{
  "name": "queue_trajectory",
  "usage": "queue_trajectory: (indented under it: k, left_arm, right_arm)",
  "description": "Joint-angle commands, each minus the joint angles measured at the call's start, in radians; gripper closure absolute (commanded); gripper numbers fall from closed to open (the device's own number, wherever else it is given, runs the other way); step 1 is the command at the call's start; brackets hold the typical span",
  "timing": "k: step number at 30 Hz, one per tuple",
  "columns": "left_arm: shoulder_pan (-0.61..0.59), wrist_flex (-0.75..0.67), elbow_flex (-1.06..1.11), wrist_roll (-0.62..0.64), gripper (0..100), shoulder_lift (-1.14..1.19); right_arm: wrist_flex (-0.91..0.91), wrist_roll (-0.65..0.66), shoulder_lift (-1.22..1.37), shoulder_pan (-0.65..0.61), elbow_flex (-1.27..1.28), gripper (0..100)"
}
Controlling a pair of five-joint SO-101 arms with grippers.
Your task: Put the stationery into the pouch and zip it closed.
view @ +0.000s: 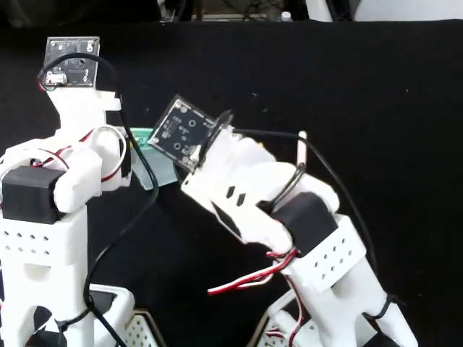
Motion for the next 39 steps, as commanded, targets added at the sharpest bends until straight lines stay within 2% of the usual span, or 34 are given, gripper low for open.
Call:
queue_trajectory:
  k: [1, 10, 16, 22, 29, 31, 35, 39]
  left_arm:
    - [-0.025, -0.002, -0.027, 0.006, 97, 0.002]
    - [-0.031, -0.002, -0.027, 0.005, 97, -0.006]
    - [-0.031, 0.003, -0.027, 0.005, 97, 0.002]
    - [-0.027, -0.002, -0.027, 0.006, 97, 0.002]
    - [-0.027, -0.002, -0.027, 0.006, 97, 0.002]
    - [-0.025, -0.002, -0.027, 0.006, 97, 0.002]
    - [-0.025, -0.002, -0.027, 0.008, 97, 0.002]
    - [-0.025, -0.002, -0.025, 0.009, 97, 0.003]
  right_arm:
    - [0.029, 0.006, -0.004, 0.048, 0.018, 98.7]
    - [0.021, 0.061, -0.004, 0.342, 0.012, 98.7]
    - [0.0, 0.057, -0.004, 0.476, 0.018, 98.7]
    - [0.0, 0.055, -0.004, 0.466, 0.042, 98.7]
    - [0.06, 0.054, -0.114, 0.35, 0.035, 97.5]
    - [0.094, 0.054, -0.194, 0.313, 0.027, 91.9]
    - [0.135, 0.054, -0.328, 0.298, 0.03, 74.3]
    - [0.18, 0.054, -0.426, 0.298, 0.024, 73.8]
